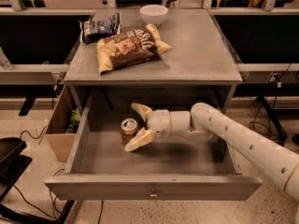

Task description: Place orange can into top drawer

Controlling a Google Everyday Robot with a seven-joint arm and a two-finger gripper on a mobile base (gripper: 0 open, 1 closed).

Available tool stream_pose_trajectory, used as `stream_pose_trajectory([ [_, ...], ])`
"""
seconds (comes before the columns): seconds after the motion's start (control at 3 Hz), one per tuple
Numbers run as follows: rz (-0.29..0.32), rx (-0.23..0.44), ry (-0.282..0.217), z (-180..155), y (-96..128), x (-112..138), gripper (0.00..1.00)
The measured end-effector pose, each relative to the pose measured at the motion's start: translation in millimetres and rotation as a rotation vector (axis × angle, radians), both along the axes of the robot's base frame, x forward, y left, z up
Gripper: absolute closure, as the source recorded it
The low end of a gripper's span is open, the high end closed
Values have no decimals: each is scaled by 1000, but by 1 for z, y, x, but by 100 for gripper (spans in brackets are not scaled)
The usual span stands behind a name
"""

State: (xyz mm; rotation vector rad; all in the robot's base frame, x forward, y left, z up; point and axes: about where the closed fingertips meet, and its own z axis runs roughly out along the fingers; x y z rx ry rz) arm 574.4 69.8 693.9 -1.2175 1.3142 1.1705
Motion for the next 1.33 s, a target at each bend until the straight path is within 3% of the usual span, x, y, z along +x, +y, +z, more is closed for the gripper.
stream_pose_trajectory([
  [0.33,28,-9,-13,23,-12,-6,0],
  [0.67,107,-82,-22,64,-39,-15,0],
  [1.33,219,-354,10,151,-105,-25,0],
])
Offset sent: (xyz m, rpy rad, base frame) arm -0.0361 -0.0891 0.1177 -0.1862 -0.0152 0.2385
